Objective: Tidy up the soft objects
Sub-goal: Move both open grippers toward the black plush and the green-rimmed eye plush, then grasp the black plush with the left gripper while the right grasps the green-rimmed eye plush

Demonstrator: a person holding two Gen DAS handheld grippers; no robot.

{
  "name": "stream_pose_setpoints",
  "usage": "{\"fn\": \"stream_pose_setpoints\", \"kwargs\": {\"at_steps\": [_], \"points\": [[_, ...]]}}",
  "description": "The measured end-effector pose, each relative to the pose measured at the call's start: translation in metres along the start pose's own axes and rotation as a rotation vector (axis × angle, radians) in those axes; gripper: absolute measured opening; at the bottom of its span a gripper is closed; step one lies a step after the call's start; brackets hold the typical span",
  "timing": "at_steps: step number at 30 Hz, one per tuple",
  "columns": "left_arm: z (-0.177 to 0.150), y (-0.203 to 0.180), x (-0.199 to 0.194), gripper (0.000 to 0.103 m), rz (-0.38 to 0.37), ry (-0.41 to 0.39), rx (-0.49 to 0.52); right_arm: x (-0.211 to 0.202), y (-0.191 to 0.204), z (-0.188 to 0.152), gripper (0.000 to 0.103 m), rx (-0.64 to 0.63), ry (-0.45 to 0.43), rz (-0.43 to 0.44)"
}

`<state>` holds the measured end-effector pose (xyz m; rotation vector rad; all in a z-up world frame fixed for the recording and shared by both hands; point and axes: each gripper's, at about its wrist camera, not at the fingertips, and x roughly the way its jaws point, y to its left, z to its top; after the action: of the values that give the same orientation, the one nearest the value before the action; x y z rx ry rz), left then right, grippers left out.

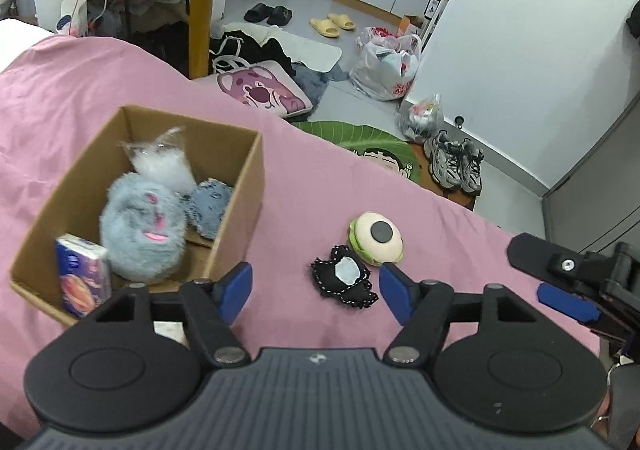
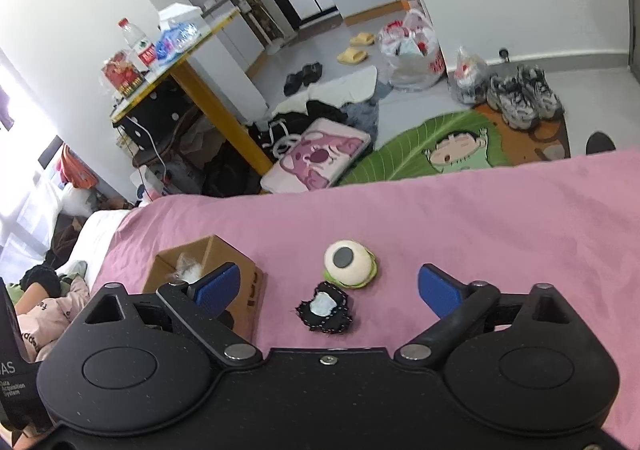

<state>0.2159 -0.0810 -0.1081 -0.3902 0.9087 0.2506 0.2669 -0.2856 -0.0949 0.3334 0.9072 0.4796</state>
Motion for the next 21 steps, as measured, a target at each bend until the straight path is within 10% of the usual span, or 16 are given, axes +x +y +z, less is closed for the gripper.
{"fn": "stream_pose_setpoints", "kwargs": {"at_steps": [21], "points": [[-0.009, -0.022, 0.111, 0.055, 0.042, 0.144, -0.024, 0.081, -0.038, 0.006, 0.069, 0.097, 0.173, 0.083]]}}
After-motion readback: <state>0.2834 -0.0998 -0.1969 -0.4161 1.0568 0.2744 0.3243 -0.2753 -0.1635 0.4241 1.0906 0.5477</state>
